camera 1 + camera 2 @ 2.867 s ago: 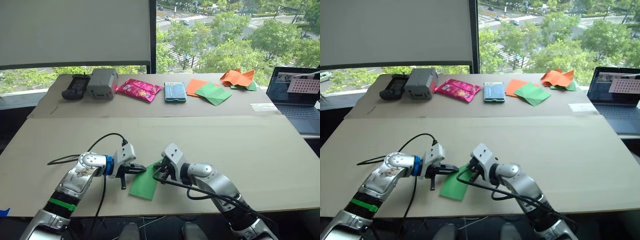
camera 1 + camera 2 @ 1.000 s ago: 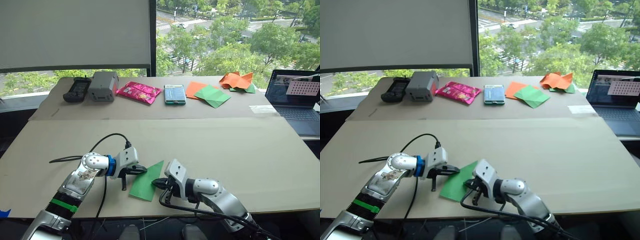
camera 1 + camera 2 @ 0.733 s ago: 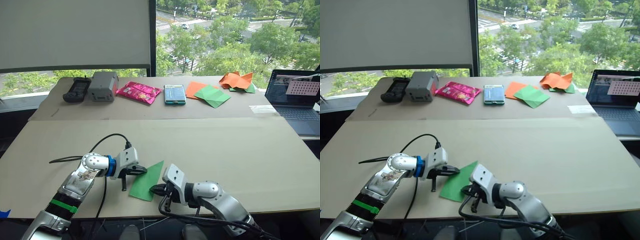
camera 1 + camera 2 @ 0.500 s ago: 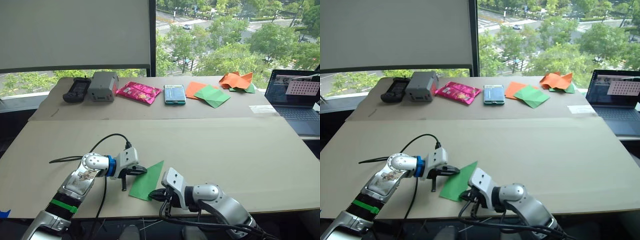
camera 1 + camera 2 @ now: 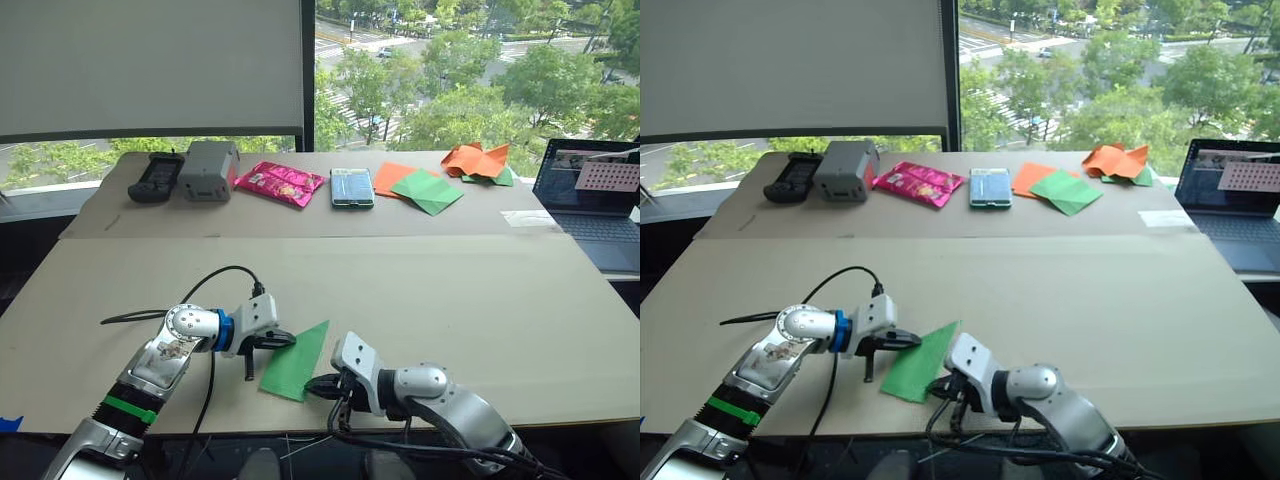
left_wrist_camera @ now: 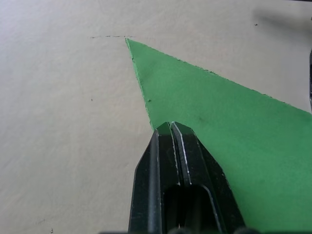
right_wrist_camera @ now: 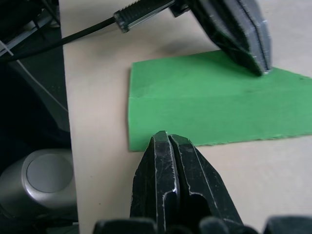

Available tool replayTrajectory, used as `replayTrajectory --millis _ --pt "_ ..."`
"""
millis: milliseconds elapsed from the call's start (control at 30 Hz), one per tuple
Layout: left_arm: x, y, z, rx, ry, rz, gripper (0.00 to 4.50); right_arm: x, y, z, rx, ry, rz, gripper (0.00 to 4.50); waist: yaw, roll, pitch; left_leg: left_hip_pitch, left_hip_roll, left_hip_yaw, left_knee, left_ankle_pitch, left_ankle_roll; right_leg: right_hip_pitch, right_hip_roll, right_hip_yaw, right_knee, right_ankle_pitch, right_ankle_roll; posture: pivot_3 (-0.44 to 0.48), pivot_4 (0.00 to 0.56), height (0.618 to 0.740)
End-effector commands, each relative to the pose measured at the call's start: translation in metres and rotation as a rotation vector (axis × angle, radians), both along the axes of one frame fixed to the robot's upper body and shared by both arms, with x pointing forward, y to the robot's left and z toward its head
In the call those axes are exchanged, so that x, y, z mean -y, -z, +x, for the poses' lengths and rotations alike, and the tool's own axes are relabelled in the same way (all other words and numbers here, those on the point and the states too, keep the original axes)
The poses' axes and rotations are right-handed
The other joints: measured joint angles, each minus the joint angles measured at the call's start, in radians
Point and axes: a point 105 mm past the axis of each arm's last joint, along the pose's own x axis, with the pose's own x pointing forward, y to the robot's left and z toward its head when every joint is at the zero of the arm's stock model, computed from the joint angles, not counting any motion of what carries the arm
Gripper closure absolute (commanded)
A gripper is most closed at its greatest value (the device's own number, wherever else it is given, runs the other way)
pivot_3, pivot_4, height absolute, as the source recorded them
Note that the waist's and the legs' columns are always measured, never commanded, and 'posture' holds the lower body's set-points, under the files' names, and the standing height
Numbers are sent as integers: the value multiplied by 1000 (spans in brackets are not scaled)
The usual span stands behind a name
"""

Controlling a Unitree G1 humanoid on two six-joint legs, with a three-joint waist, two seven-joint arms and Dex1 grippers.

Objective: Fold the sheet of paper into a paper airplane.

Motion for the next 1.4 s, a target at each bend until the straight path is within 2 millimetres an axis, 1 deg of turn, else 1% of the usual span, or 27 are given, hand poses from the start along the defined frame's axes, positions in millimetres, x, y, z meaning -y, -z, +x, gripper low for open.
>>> replayTrajectory --millis 33,67,133,233,333,367,467,533,567,600,667,733,867,967,1067,1233,1333,1400 --pt "-6 -1 0 -27 -31 -11 4463 5 -53 9 131 44 145 4500 -1 0 1 0 0 0 0 0 0 0 0 0 0 0 0 0 150 718" --pt "-5 -10 1 -10 -32 -37 4463 7 -63 10 153 63 170 4500 -1 -1 2 0 0 0 0 0 0 -1 0 0 0 0 0 0 150 718" --pt "-4 -30 2 21 -22 -85 4463 11 -73 14 198 103 180 4500 -2 -1 4 -1 0 0 -1 0 0 -2 1 0 1 0 0 0 150 718" --pt "-7 -52 -3 34 7 -133 4463 16 -72 16 231 137 132 4500 -2 -4 6 -4 1 0 -2 0 0 -5 1 0 1 0 0 0 150 718" --pt "-19 -63 -6 76 59 -95 3616 23 -64 18 238 184 98 4500 -2 -3 6 -4 0 0 -2 0 0 -4 1 0 0 0 0 0 150 718" --pt "-23 -64 -6 94 80 -67 3335 26 -62 19 234 198 92 4500 -1 -3 6 -4 0 0 -2 0 0 -4 1 0 0 0 0 0 150 718" --pt "-32 -62 -2 185 169 31 2281 30 -58 21 236 228 80 4500 0 -1 9 -4 0 0 -2 0 0 -5 0 0 0 0 0 0 150 718" --pt "-29 -64 2 257 242 52 1635 31 -57 23 234 238 77 4500 1 -1 10 -4 0 0 -1 0 0 -5 0 0 -1 0 0 0 150 718" --pt "-27 -65 3 283 272 52 1237 32 -56 23 233 243 77 4500 2 -2 11 -5 0 0 -1 0 0 -5 0 0 -1 0 0 0 150 718" --pt "-24 -66 4 324 316 62 952 33 -56 24 231 248 75 4500 2 -2 11 -5 0 0 -1 0 0 -5 0 0 -2 0 0 0 150 718" --pt "-17 -64 5 468 475 133 952 34 -55 26 232 258 71 4500 3 -2 11 -7 0 1 -1 0 0 -5 0 0 -3 0 -1 0 150 718" --pt "-16 -58 6 574 593 202 952 35 -55 27 233 261 71 4500 3 -2 11 -8 0 1 -1 0 0 -5 0 0 -3 0 -1 0 150 718" --pt "0 -54 7 722 775 208 952 35 -55 30 238 271 69 4500 4 -1 11 -9 0 1 0 2 2 -5 1 0 0 0 -1 0 150 718" --pt "9 -52 11 790 842 200 952 35 -56 31 238 282 74 4500 6 -1 11 -9 0 1 0 6 9 -4 2 0 1 0 0 0 150 718" --pt "12 -48 10 782 889 191 1817 35 -55 31 236 292 74 4500 4 -1 11 -10 0 1 0 6 10 -1 2 1 2 1 0 0 150 718" --pt "8 -40 9 765 933 222 3528 34 -55 30 235 299 74 4500 -1 -1 10 -9 0 0 0 7 11 1 2 1 2 1 0 0 150 718" --pt "7 -40 10 775 932 226 4482 34 -55 31 235 304 73 4500 0 -1 10 -9 0 0 0 7 11 1 2 1 3 1 0 0 150 718" --pt "5 -39 11 772 918 239 4482 33 -55 32 237 308 75 4500 1 -1 10 -9 0 0 0 7 11 1 2 1 3 1 0 0 150 718"
